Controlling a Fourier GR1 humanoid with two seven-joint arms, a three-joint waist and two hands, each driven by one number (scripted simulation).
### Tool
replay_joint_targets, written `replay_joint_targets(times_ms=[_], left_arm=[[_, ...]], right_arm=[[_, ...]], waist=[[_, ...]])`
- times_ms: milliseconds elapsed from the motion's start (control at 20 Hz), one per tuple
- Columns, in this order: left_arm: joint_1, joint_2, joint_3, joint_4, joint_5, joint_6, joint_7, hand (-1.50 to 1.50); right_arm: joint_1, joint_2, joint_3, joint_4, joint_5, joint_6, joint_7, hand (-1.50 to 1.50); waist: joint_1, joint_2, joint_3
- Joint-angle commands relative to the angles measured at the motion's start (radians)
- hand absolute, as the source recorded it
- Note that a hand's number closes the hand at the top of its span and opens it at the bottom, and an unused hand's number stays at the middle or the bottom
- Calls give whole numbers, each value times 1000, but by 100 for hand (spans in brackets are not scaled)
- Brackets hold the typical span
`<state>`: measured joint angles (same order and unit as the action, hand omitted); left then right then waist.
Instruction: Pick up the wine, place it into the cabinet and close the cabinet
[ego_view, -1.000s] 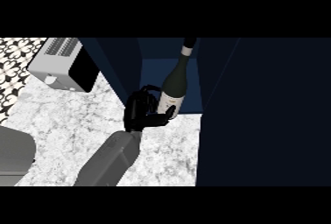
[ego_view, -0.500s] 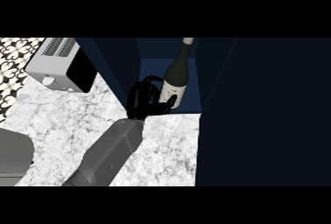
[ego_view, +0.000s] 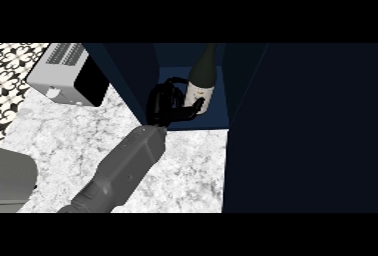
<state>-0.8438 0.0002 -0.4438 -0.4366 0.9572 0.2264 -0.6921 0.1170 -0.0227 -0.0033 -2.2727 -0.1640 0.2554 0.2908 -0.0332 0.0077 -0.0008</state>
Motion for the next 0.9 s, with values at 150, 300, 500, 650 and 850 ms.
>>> replay_joint_targets(times_ms=[150,300,500,650,850], left_arm=[[-76,0,-16,79,74,-7,13,150],[-112,0,-7,84,65,46,63,150],[-119,0,-19,166,44,-3,35,150],[-117,0,14,224,66,-14,-6,150],[-127,0,35,267,63,-39,-37,150]], right_arm=[[14,-11,0,-23,-18,16,9,-150],[-17,-32,-40,-19,-49,18,19,-150],[-111,-32,-54,43,-46,-12,37,-150],[-30,-26,-11,3,-37,27,10,-150],[-16,-11,-11,56,-17,42,-61,-150]], waist=[[-16,3,0],[-8,0,0],[-6,4,0],[-28,10,-1],[-25,12,0]])
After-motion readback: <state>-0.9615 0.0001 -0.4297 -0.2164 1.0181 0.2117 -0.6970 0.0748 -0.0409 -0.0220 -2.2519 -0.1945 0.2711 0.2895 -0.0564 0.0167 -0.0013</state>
